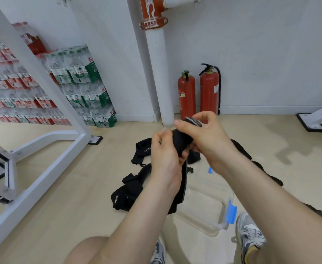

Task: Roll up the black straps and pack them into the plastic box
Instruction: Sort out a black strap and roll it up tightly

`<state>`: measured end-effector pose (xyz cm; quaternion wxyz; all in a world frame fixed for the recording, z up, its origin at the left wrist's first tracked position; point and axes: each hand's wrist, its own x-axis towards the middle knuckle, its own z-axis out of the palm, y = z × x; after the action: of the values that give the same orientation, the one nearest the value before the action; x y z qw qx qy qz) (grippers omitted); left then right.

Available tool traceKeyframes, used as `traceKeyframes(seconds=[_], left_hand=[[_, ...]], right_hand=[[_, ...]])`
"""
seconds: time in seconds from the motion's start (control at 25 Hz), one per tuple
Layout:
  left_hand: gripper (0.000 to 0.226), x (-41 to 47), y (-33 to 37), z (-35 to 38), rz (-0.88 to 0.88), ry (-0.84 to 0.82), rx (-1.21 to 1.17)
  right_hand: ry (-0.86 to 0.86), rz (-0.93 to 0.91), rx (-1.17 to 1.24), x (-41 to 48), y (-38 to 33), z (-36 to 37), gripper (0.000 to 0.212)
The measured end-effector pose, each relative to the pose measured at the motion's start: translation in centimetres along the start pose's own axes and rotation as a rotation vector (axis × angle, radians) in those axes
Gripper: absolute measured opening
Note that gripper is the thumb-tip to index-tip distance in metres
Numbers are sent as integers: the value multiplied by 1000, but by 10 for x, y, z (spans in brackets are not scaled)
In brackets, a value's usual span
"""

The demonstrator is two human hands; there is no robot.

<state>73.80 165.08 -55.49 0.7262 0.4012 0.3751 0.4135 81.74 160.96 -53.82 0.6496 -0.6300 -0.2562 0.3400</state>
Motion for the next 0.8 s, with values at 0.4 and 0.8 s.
traceKeyframes(seconds=[0.4,0.8], left_hand=[[6,6,10,-22,404,-203,967],[16,23,24,-36,364,-400,519]], right_hand=[[-293,-247,-890,14,-8,-41,77],[-269,-293,-412,11,-9,-47,43]])
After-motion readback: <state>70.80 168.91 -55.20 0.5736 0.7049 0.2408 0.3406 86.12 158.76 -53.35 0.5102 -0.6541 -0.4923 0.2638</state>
